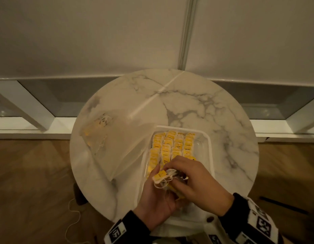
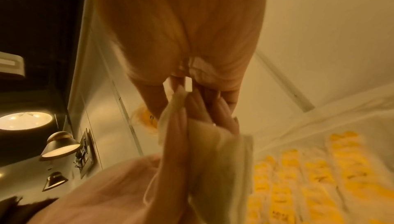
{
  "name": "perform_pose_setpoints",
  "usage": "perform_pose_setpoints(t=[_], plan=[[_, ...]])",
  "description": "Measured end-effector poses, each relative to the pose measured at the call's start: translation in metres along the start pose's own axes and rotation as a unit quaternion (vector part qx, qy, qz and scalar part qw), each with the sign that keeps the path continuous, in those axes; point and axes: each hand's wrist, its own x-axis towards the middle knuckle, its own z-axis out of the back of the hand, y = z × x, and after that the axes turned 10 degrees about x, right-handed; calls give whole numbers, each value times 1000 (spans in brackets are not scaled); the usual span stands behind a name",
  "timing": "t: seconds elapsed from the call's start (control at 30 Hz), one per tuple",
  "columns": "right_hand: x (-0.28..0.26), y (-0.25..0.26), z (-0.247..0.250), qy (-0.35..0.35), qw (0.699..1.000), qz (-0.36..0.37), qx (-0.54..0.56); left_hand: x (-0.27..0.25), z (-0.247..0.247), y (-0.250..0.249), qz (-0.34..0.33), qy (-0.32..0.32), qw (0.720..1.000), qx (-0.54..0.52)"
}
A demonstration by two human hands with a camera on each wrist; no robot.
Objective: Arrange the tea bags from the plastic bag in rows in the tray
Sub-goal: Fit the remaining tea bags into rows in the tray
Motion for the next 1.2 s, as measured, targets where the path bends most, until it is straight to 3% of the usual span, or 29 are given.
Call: perform_pose_setpoints(t=[0.27, 0.47, 0.63, 0.87, 1.07, 1.2], plan=[[-37, -15, 26, 61, 988, -13, -139, 12, -22, 25, 8, -15, 1000, -1], [-61, -36, 18, -36, 998, -40, 21, 19, -27, 54, -26, -98, 995, 2], [-77, -48, 10, -110, 975, -74, 180, 16, -30, 71, -39, -143, 988, 40], [-92, -60, 9, -228, 875, -139, 404, 11, -38, 78, -31, -143, 980, 139], [-97, -62, 3, -280, 735, -200, 584, 7, -29, 85, 1, -153, 977, 150], [-101, -60, 1, -294, 693, -205, 626, 0, -27, 89, -3, -152, 972, 178]])
